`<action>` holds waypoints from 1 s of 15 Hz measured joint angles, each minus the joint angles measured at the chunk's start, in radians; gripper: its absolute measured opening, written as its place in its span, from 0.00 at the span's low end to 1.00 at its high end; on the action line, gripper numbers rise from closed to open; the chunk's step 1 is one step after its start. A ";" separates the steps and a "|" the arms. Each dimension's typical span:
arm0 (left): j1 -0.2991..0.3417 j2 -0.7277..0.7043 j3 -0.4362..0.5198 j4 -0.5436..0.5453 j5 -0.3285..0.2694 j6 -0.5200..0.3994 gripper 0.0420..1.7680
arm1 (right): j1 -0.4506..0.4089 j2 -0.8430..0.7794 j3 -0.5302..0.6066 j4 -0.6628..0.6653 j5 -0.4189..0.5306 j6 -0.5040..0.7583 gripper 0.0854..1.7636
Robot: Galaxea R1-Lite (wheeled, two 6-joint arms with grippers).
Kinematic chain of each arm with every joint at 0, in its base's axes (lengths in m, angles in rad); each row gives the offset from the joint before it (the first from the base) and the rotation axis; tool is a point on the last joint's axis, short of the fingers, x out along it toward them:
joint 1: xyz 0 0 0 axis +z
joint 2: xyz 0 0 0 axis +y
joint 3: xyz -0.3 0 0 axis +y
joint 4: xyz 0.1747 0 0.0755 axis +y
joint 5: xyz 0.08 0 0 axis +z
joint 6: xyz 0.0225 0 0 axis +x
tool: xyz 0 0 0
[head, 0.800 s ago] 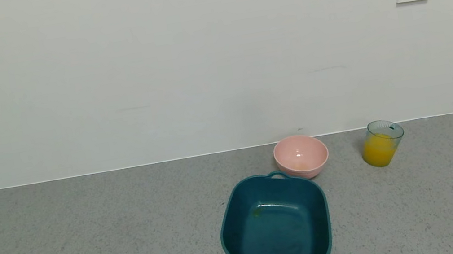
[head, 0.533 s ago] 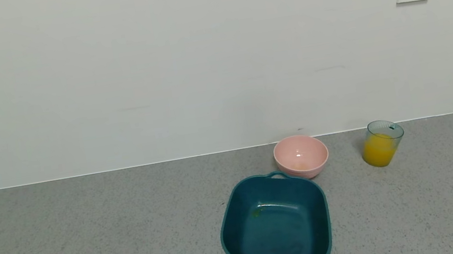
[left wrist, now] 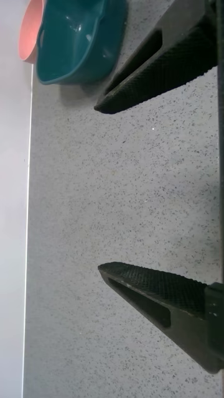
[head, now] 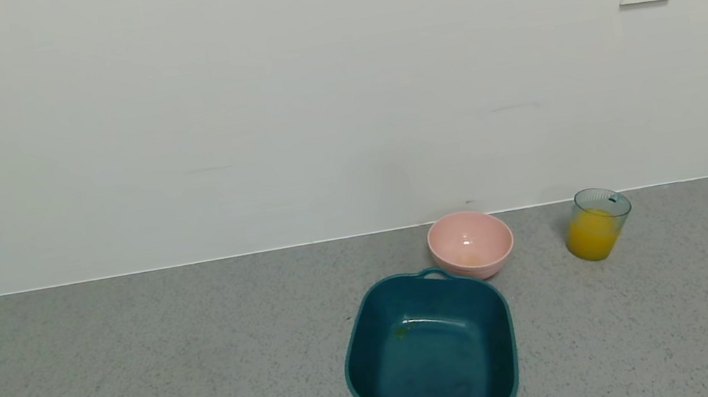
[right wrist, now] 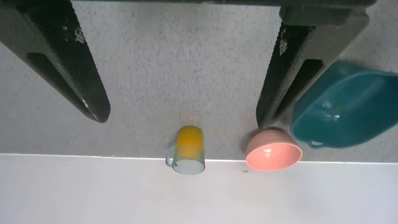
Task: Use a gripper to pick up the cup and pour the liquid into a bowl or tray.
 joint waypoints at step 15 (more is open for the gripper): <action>0.000 0.000 0.000 0.000 0.000 0.000 0.97 | 0.007 1.004 -0.331 -0.238 -0.017 -0.001 0.97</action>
